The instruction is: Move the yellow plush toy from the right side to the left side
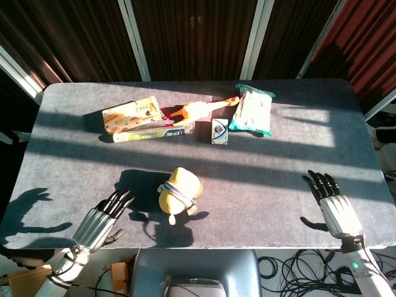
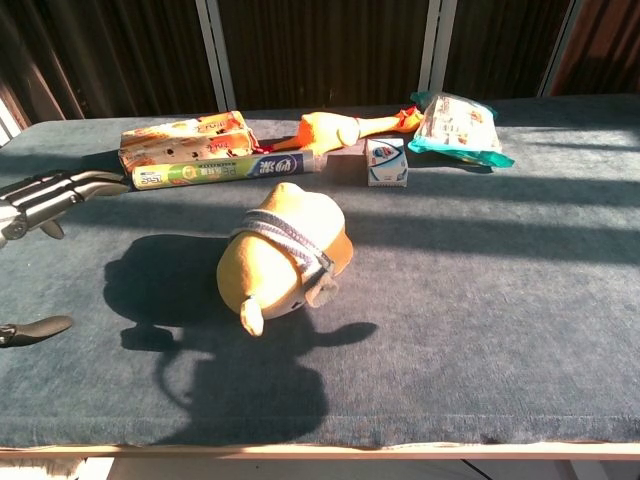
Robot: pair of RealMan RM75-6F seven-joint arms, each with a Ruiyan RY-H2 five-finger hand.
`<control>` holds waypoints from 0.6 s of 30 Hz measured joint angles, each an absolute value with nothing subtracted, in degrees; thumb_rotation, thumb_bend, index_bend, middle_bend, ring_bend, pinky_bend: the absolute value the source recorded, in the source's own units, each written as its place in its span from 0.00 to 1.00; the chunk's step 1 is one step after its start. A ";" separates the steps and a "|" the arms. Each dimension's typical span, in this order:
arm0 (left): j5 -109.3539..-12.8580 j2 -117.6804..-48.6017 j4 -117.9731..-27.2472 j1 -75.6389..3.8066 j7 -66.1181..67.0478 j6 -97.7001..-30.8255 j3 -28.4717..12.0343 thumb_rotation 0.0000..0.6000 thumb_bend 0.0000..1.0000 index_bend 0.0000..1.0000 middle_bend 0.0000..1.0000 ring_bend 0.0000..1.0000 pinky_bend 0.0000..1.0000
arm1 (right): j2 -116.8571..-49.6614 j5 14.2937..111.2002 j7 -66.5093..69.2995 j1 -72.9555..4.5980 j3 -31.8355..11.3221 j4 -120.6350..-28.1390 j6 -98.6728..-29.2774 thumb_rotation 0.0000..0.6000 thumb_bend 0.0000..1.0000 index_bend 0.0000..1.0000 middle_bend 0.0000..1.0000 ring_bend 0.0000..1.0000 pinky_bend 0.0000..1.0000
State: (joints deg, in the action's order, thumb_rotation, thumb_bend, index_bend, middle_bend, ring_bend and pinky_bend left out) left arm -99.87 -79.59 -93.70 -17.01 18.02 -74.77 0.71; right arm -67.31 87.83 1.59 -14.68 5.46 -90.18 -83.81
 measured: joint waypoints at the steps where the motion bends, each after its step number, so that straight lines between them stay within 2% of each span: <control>1: -99.50 -80.38 -94.14 -17.63 18.85 -74.05 0.12 1.00 0.23 0.00 0.00 0.00 0.33 | -67.05 88.06 1.91 -14.52 5.50 -90.23 -83.80 1.00 0.06 0.00 0.00 0.00 0.01; 10: -93.22 -91.35 -93.88 -23.80 25.45 -67.08 -5.50 1.00 0.23 0.00 0.00 0.00 0.32 | -64.60 90.16 5.88 -13.24 5.43 -90.45 -83.43 1.00 0.06 0.00 0.00 0.00 0.01; 18: -87.47 -100.37 -88.14 -28.69 30.38 -62.48 -8.36 1.00 0.23 0.00 0.00 0.06 0.39 | -63.10 92.36 8.69 -12.42 5.46 -90.05 -83.36 1.00 0.06 0.00 0.00 0.00 0.01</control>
